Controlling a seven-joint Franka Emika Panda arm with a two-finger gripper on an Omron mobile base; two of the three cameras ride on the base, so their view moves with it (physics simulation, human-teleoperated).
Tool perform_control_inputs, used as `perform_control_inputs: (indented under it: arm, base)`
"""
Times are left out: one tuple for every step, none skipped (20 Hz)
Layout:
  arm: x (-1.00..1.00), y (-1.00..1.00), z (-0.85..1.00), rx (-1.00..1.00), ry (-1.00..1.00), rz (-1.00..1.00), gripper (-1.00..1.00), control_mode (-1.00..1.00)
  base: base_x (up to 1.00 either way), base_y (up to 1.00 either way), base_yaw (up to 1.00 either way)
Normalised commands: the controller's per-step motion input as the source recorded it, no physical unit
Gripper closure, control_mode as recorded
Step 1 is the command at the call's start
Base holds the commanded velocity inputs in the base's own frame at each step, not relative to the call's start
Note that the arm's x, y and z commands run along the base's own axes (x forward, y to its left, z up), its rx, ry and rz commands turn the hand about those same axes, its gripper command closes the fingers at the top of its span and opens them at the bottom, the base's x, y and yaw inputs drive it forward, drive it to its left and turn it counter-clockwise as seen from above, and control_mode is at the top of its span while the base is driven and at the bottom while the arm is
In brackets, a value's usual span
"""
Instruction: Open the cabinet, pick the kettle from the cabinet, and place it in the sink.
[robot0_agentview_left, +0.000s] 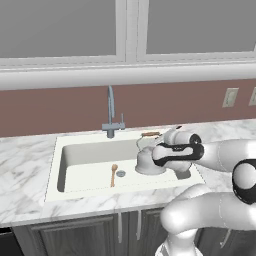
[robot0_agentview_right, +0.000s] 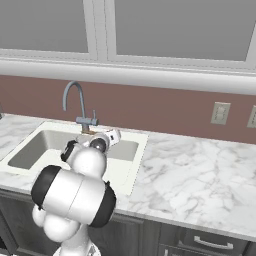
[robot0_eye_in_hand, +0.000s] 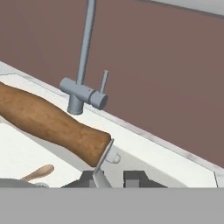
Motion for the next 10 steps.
perform_control_inputs:
  arm:
    - [0.19,0.0,-0.13,0.0,0.0,-0.01,1.0,-1.0]
    - [0.19,0.0,-0.13,0.0,0.0,-0.01,1.0,-1.0]
    - [0.2,0.0,-0.12,0.0,0.0,-0.01,1.0,-1.0]
    - [0.19,0.0,-0.11,-0.01,0.0,-0.02,1.0,-1.0]
    - [0.18,0.0,-0.11,-0.02,0.0,-0.03,1.0,-1.0]
    - [0.17,0.02,-0.1,-0.03,0.0,-0.03,1.0,-1.0]
    - [0.11,0.03,-0.11,-0.03,0.0,-0.04,1.0,-1.0]
    - [0.1,0.05,-0.12,-0.04,0.0,-0.05,1.0,-1.0]
    - [0.08,0.06,-0.12,-0.05,0.0,-0.05,1.0,-1.0]
    - [0.07,0.05,-0.12,-0.05,0.0,-0.05,1.0,-1.0]
  base:
    - [0.0,0.0,0.0]
    - [0.0,0.0,0.0]
    - [0.0,0.0,0.0]
    - [0.0,0.0,0.0]
    - [0.0,0.0,0.0]
    - [0.0,0.0,0.0]
    - [0.0,0.0,0.0]
    - [0.0,0.0,0.0]
    - [0.0,0.0,0.0]
    - [0.0,0.0,0.0]
